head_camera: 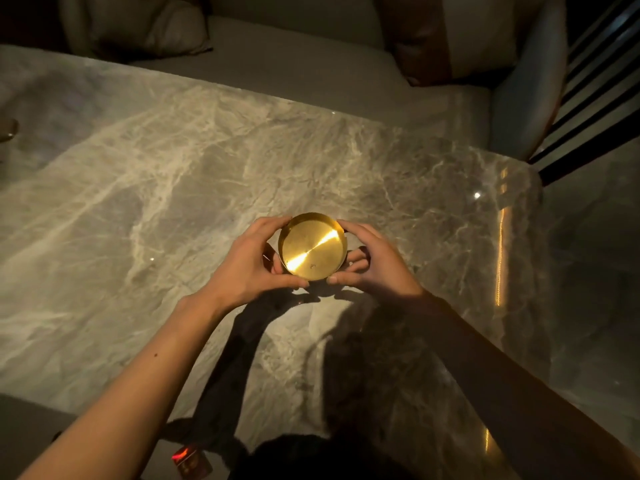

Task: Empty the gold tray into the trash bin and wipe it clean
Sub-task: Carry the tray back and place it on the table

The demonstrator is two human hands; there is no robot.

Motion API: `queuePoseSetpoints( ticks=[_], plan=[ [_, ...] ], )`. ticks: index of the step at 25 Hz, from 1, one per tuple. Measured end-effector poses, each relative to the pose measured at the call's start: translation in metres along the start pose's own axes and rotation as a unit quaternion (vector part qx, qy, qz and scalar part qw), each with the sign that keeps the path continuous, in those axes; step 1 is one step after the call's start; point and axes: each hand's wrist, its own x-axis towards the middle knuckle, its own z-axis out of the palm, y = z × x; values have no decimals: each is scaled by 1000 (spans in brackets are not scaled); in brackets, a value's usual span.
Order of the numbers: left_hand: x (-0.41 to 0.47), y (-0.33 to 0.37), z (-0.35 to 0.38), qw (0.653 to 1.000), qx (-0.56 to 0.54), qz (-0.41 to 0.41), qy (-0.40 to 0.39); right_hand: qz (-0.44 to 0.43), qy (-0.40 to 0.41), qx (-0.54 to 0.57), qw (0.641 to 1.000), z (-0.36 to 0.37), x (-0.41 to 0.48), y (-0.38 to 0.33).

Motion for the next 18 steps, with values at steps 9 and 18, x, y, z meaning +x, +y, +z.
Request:
queuePoseSetpoints(
  ticks=[9,18],
  plan=[
    [-21,-47,-47,1000,-2,-22,13,-21,-25,-21,999,63,37,-11],
    [-23,-195,-213,1000,-2,-14,-11,22,36,-49,998,247,139,-81]
  ],
)
